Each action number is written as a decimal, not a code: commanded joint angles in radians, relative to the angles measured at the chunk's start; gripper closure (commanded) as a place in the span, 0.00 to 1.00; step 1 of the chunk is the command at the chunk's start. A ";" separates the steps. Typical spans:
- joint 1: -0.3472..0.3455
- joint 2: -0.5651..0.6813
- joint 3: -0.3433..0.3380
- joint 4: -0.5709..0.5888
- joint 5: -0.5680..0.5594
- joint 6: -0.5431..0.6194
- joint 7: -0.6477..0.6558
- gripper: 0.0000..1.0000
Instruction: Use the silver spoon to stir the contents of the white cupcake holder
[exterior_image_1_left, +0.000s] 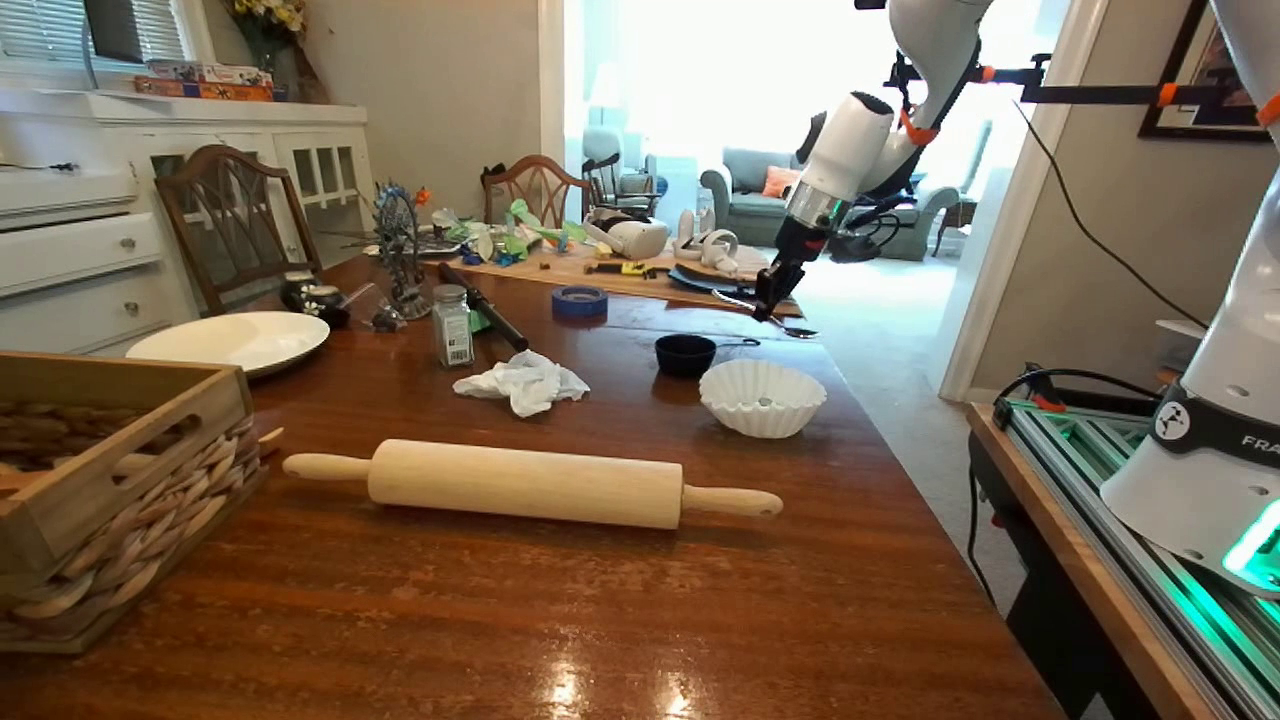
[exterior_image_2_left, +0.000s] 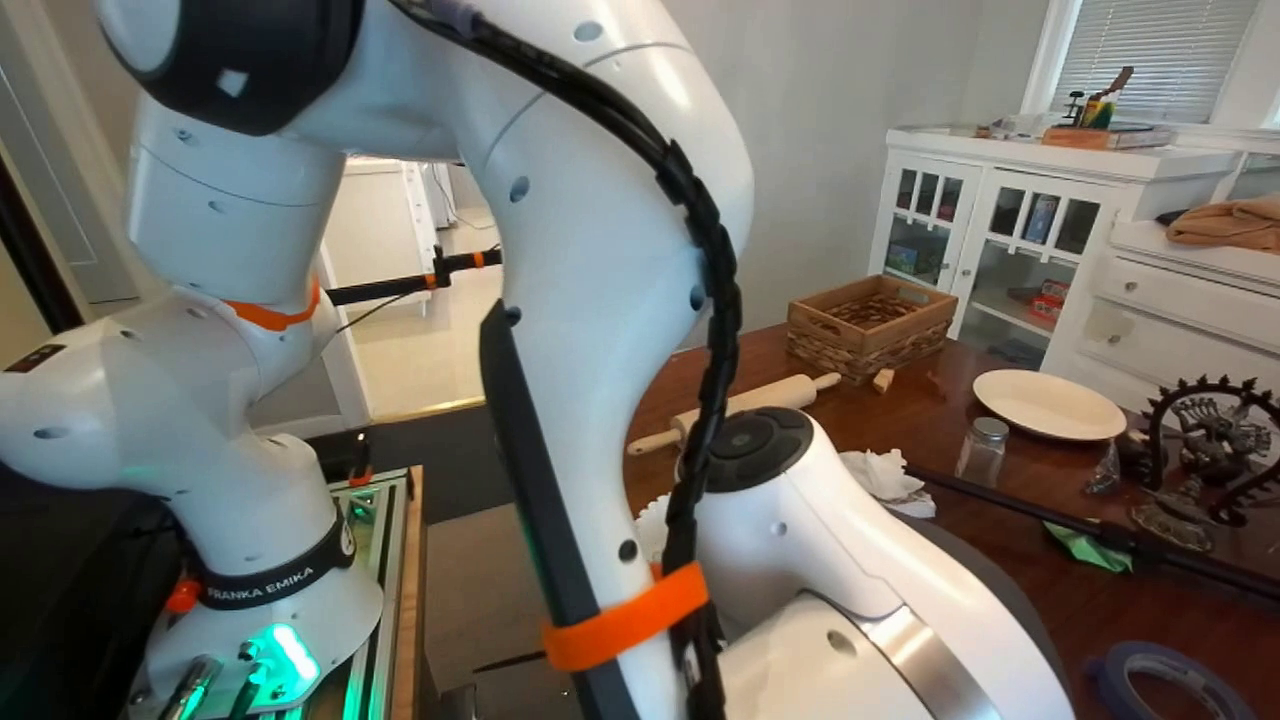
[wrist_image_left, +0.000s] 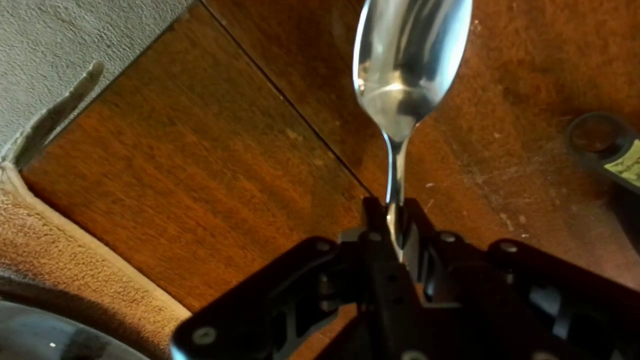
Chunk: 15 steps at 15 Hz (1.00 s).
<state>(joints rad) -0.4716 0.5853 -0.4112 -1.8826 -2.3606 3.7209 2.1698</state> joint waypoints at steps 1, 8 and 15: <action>0.057 0.097 -0.073 0.073 0.085 0.074 0.003 0.97; 0.093 0.191 -0.132 0.134 0.171 0.127 0.017 0.97; 0.177 0.150 -0.190 0.121 0.147 0.148 0.034 0.38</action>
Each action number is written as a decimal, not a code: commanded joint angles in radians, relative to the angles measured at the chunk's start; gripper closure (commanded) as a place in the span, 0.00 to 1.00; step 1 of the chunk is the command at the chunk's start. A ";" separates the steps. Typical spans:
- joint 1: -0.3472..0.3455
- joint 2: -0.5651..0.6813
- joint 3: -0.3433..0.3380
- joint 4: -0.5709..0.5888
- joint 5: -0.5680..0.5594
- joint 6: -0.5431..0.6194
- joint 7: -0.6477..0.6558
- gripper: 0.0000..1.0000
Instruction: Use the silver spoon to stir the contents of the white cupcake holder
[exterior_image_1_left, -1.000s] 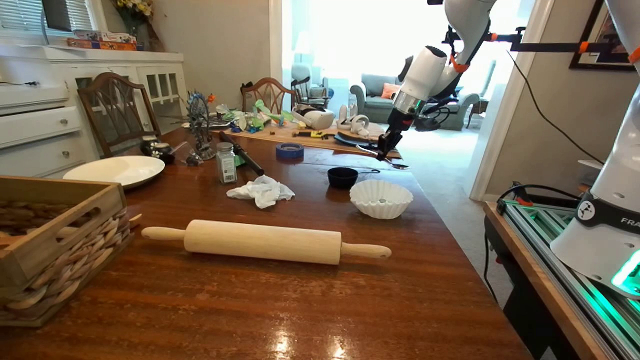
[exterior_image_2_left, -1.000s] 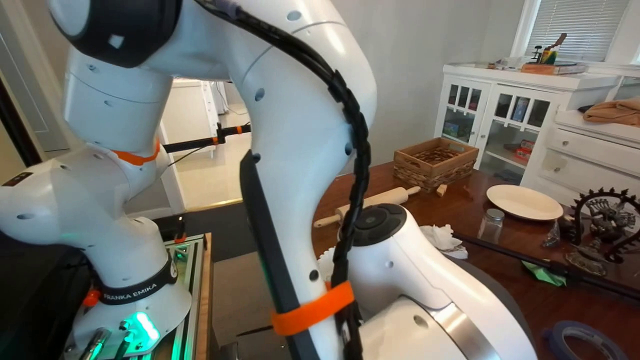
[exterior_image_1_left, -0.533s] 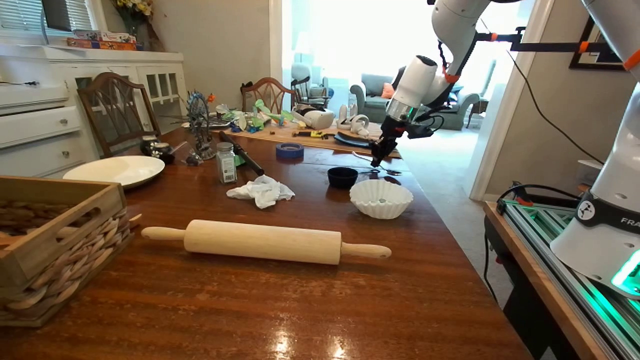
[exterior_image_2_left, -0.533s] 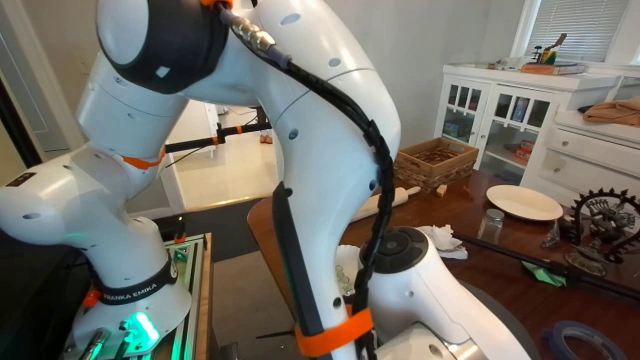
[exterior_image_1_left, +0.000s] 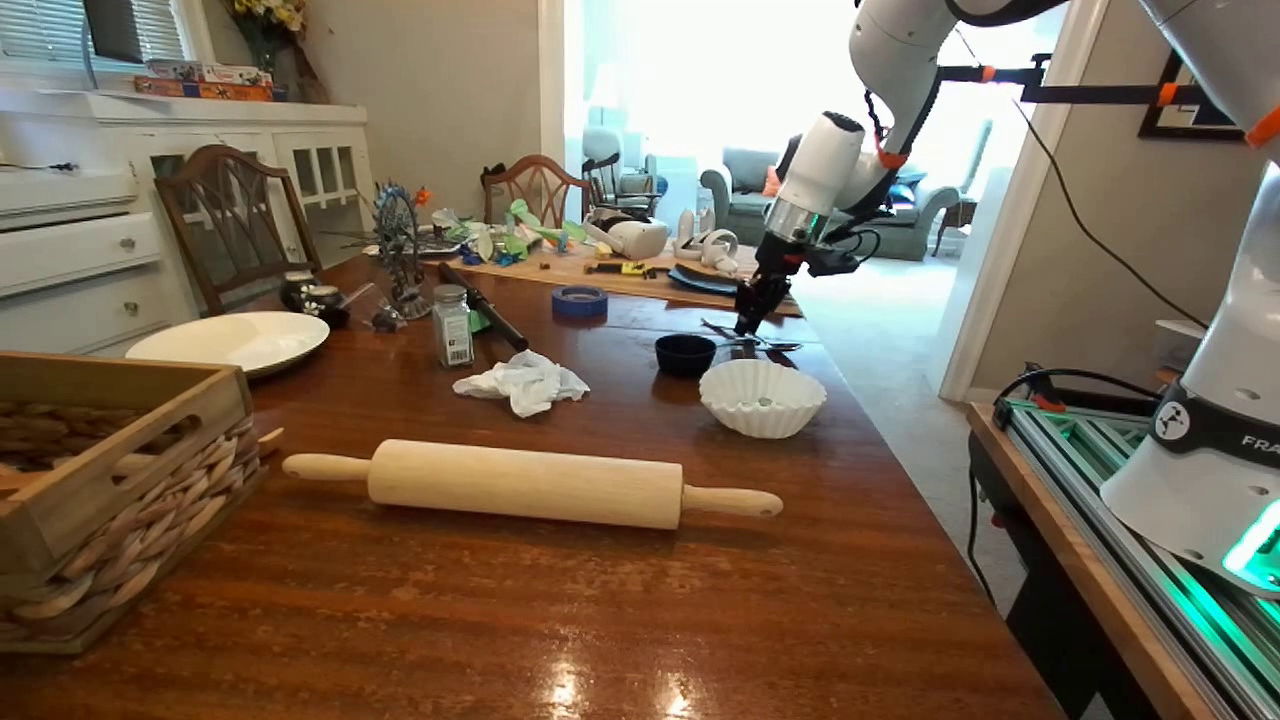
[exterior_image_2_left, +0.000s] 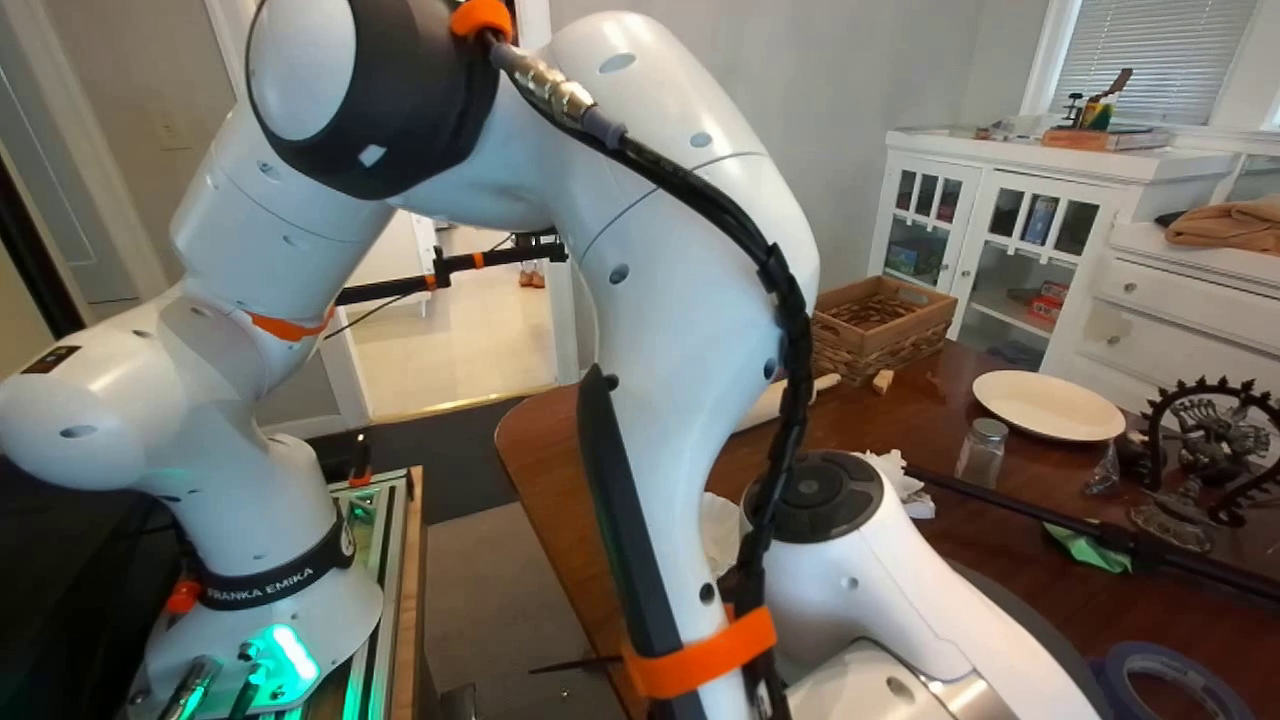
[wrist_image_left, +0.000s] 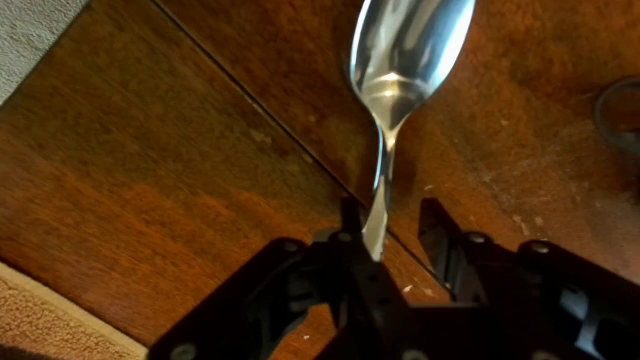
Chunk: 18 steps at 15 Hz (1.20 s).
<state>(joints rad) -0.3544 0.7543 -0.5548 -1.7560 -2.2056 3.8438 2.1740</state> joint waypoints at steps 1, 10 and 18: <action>0.087 -0.037 -0.064 -0.018 -0.023 0.031 0.042 0.32; 0.536 -0.275 -0.307 -0.217 -0.392 0.176 0.433 0.00; 0.924 -0.229 -0.659 -0.264 -0.303 0.211 0.358 0.00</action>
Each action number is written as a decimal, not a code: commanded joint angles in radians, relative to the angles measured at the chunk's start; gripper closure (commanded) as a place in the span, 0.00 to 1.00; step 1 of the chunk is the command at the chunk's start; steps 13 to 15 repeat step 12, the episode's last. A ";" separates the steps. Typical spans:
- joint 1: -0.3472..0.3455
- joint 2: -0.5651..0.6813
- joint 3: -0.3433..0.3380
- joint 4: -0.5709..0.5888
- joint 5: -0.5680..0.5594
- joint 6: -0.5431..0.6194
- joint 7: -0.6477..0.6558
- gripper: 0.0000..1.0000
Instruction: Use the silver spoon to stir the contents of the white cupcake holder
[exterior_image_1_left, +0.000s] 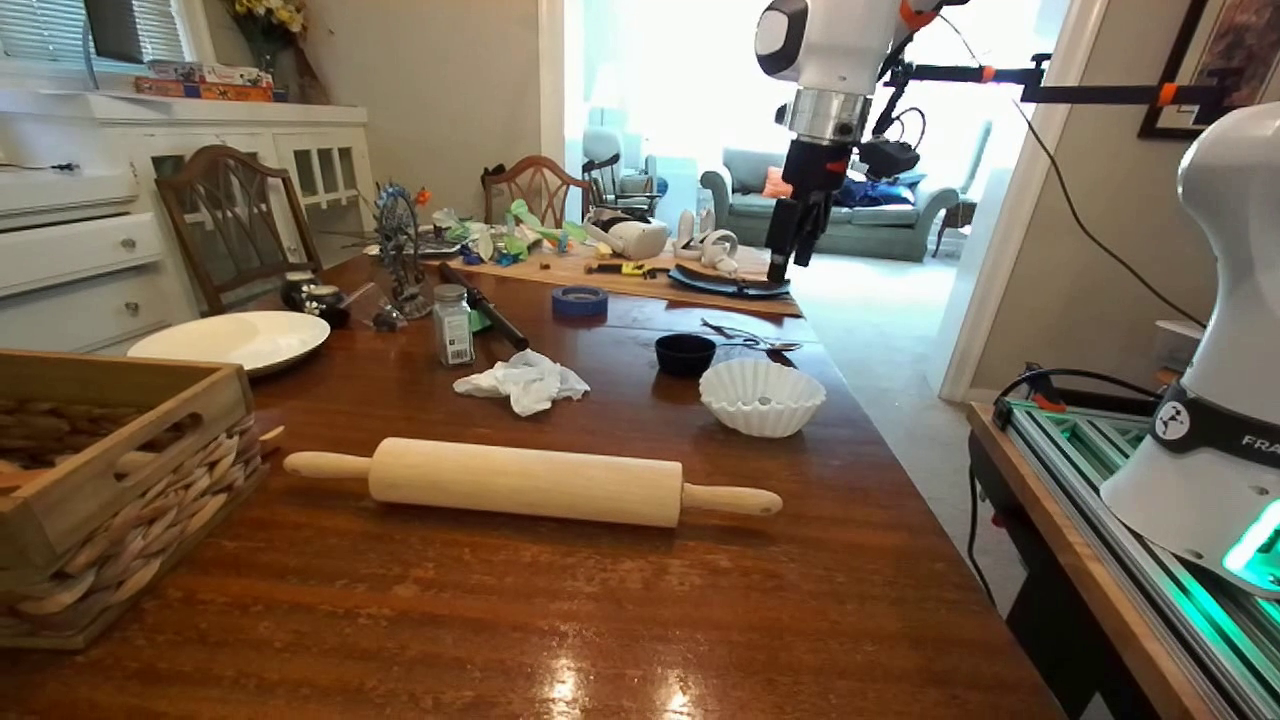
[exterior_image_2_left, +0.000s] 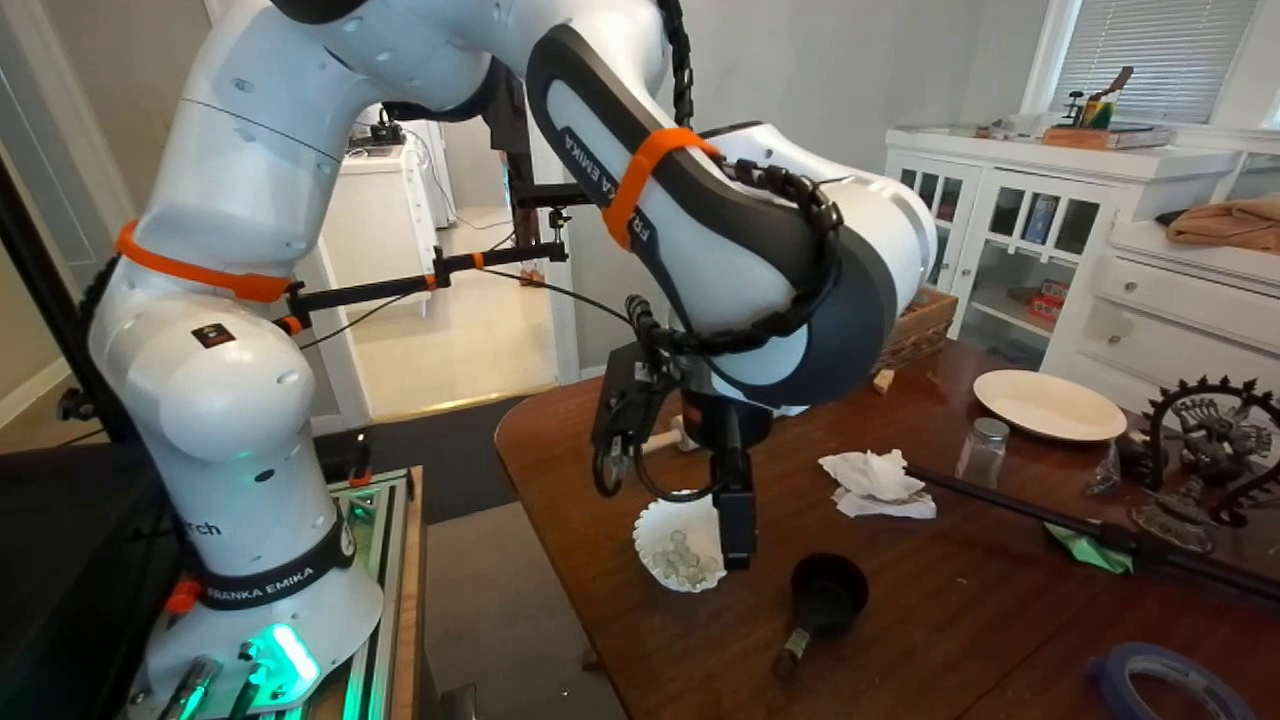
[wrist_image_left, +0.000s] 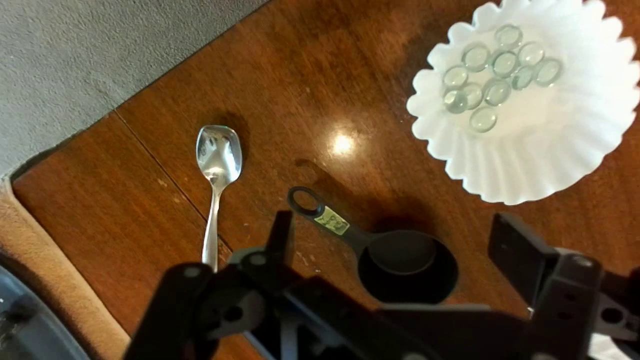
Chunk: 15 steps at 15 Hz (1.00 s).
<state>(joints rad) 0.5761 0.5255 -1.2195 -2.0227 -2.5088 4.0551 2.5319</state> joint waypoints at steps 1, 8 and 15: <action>-0.004 0.000 0.011 0.006 0.000 0.000 0.000 0.00; -0.041 0.003 0.026 0.008 0.000 0.000 -0.004 0.00; -0.041 0.004 0.028 0.008 0.000 0.000 -0.004 0.00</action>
